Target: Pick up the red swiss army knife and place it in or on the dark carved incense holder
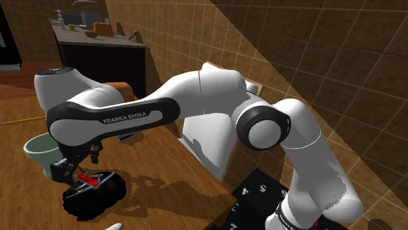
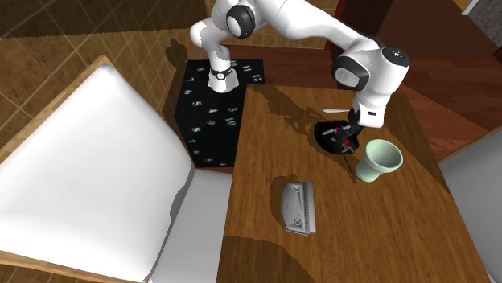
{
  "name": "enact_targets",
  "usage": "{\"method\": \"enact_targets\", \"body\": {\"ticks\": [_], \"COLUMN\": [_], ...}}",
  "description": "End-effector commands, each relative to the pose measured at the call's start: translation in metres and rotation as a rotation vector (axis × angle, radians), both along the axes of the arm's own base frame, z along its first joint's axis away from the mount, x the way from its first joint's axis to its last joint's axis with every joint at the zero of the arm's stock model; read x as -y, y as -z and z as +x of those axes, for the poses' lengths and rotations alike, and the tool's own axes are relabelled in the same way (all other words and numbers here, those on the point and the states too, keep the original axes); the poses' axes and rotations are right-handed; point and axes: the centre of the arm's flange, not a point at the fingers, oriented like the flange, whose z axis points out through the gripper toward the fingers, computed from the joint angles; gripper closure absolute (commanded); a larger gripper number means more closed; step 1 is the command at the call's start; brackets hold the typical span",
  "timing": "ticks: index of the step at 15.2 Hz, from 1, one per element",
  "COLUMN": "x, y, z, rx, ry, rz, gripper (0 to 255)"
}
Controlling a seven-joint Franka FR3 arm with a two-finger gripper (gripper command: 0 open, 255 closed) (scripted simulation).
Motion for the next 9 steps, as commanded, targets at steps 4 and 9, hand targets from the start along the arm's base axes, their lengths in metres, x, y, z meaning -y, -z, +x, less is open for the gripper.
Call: {"method": "enact_targets", "body": {"ticks": [4,9], "x": [0.002,0.002], "y": [-0.035,-0.035], "z": [0.0,0.0], "rx": [0.0,0.0], "ry": [0.0,0.0], "rz": [0.0,0.0], "gripper": [0,0]}}
